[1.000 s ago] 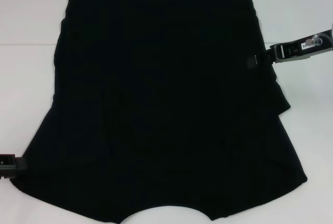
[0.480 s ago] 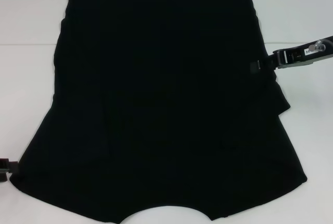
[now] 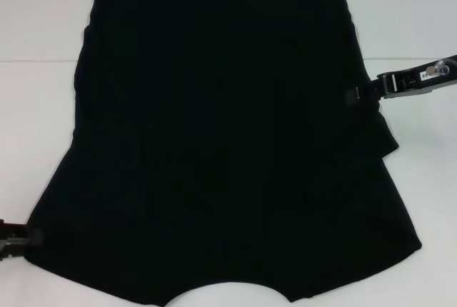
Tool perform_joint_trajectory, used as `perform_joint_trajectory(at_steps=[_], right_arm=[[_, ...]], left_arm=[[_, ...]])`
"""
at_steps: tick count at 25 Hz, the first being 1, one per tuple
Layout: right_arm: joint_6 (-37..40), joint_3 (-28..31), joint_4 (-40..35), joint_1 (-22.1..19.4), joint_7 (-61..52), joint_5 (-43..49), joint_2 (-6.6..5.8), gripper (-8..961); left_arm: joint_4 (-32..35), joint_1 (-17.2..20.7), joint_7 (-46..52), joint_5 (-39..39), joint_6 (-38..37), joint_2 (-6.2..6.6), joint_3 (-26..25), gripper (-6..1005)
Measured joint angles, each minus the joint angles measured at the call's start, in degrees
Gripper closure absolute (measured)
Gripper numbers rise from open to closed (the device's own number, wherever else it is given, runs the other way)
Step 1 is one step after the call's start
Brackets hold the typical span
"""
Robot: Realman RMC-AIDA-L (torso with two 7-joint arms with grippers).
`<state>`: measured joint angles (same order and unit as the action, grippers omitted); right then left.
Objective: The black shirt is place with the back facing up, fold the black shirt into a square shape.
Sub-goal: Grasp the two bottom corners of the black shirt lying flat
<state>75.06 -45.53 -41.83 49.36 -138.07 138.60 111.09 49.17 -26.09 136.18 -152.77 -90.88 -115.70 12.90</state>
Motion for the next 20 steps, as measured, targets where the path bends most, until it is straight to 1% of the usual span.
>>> perform_joint_trajectory(at_steps=[9, 20], right_arm=[[0.1, 0.0, 0.0, -0.5, 0.3, 0.0, 0.09, 462], [0.1, 0.1, -0.3, -1.0, 0.3, 0.0, 0.09, 463]], left_arm=[[-2.3, -2.0, -0.5, 0.5, -0.4, -0.35, 0.8, 543], [-2.6, -3.5, -0.5, 0.3, -0.3, -0.69, 1.5, 558]])
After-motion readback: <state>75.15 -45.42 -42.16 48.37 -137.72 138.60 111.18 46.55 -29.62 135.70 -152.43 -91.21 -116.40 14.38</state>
